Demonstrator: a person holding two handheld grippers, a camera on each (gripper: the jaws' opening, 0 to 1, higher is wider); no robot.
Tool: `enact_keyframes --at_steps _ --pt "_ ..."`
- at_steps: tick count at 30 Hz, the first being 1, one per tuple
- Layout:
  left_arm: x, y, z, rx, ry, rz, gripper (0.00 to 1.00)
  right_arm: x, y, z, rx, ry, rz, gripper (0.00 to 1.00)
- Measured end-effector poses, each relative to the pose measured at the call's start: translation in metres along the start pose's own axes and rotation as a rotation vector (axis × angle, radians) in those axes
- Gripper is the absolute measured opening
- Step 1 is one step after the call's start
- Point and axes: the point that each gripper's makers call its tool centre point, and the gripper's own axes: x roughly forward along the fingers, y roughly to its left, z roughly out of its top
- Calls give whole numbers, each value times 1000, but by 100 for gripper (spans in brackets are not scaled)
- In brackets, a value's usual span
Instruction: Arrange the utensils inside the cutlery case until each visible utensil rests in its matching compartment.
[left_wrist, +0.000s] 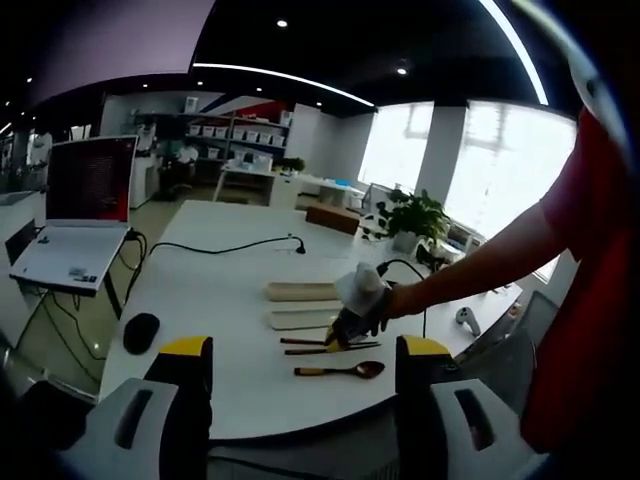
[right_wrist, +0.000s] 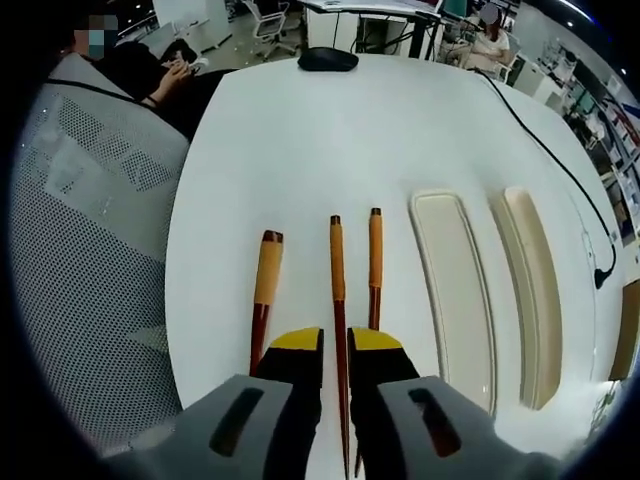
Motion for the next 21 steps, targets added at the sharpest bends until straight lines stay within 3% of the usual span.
enact_keyframes --at_steps 7,8,9,11,21 --pt "-2 0 2 -5 -13 10 76 9 7 -12 -18 39 7 5" --pt "-3 0 2 -5 -13 11 76 10 7 0 -83 -25 17 4" --pt "-3 0 2 -4 -13 13 76 7 7 -5 -19 0 4 4" --pt "-4 0 1 -2 -13 17 76 7 5 -3 11 -6 11 2" --pt "-6 1 3 10 -16 28 75 9 3 -5 -11 69 7 1"
